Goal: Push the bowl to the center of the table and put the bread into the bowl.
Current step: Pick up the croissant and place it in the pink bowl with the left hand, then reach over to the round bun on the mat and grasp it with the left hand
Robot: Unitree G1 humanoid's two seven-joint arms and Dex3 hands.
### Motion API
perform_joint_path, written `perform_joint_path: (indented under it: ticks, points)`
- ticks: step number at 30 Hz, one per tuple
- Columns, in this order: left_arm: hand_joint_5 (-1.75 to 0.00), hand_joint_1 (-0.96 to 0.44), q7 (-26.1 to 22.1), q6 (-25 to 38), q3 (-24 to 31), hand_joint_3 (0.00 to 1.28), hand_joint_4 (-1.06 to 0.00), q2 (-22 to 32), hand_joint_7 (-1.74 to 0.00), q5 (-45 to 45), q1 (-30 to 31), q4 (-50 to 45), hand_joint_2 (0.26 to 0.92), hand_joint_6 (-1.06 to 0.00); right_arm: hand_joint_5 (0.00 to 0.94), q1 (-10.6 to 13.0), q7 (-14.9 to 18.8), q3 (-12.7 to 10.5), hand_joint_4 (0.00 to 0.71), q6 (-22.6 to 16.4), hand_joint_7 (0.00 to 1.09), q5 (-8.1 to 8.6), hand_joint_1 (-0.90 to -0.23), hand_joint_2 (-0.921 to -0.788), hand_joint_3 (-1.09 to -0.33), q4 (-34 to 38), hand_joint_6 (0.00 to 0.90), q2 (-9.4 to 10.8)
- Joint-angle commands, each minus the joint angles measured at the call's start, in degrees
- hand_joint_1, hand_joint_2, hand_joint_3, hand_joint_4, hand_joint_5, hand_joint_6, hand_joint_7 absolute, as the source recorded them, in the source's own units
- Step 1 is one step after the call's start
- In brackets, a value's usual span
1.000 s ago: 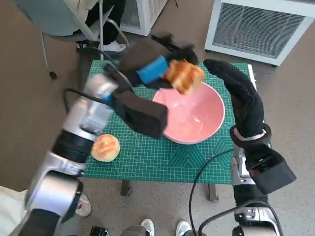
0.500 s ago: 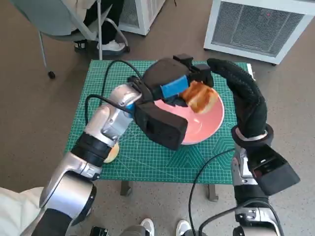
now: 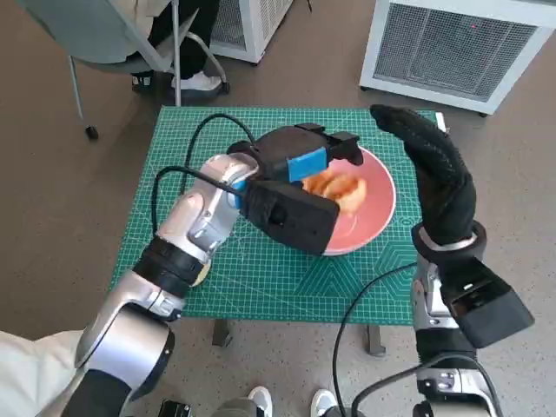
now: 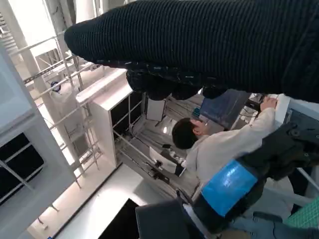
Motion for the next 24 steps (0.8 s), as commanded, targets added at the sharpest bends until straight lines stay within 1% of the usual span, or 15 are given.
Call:
perform_joint_path:
  ticks: [1,7,12,15,18,22,24]
  points:
    - [-0.01,-0.22,-1.6,-0.4,1.1,0.14,-0.02,1.4,-0.57,-1.8,1.6,-2.5,0.775,0.0,0.218,1.5,0.3,-0.1,0.235,0.5,0.75,0.83,-0.604,-0.921,-0.816,-0.1,-0.001,0.4]
    - [0.0,-0.23,-4.5,0.4,3.5,0.12,0.0,4.8,-0.5,-4.4,4.7,-9.4,0.784,0.0,0.222,1.6,0.2,0.0,0.232,0.8,0.75,0.97,-0.603,-0.921,-0.815,-0.4,-0.001,0.8]
    - [0.0,-0.22,-8.0,0.7,7.3,0.11,0.0,9.4,-0.48,-8.2,8.6,-17.6,0.79,0.0,0.225,1.9,0.2,0.2,0.23,1.1,0.75,1.12,-0.603,-0.921,-0.812,-1.0,-0.001,1.2]
    - [0.0,-0.19,-10.0,1.2,10.0,0.06,-0.01,12.6,-0.4,-10.8,11.5,-23.0,0.813,-0.04,0.227,2.2,0.1,0.3,0.228,1.3,0.75,1.03,-0.602,-0.921,-0.809,-1.5,-0.001,1.4]
    - [0.0,-0.16,-11.8,2.1,13.5,0.02,-0.03,16.0,-0.24,-13.6,15.3,-29.4,0.832,-0.13,0.23,2.6,0.1,0.3,0.226,1.4,0.75,0.96,-0.602,-0.921,-0.808,-2.1,-0.001,1.5]
    - [0.0,-0.13,-13.6,2.4,18.1,0.01,-0.06,20.4,-0.15,-17.2,20.3,-36.2,0.836,-0.21,0.234,2.9,0.0,0.4,0.224,1.7,0.75,0.84,-0.604,-0.921,-0.807,-2.9,-0.001,1.7]
    - [-0.01,-0.13,-13.8,0.8,21.1,0.0,-0.08,23.3,-0.13,-19.1,23.9,-38.1,0.837,-0.23,0.235,3.0,-0.1,0.3,0.224,1.8,0.75,0.63,-0.604,-0.921,-0.807,-3.1,-0.001,1.7]
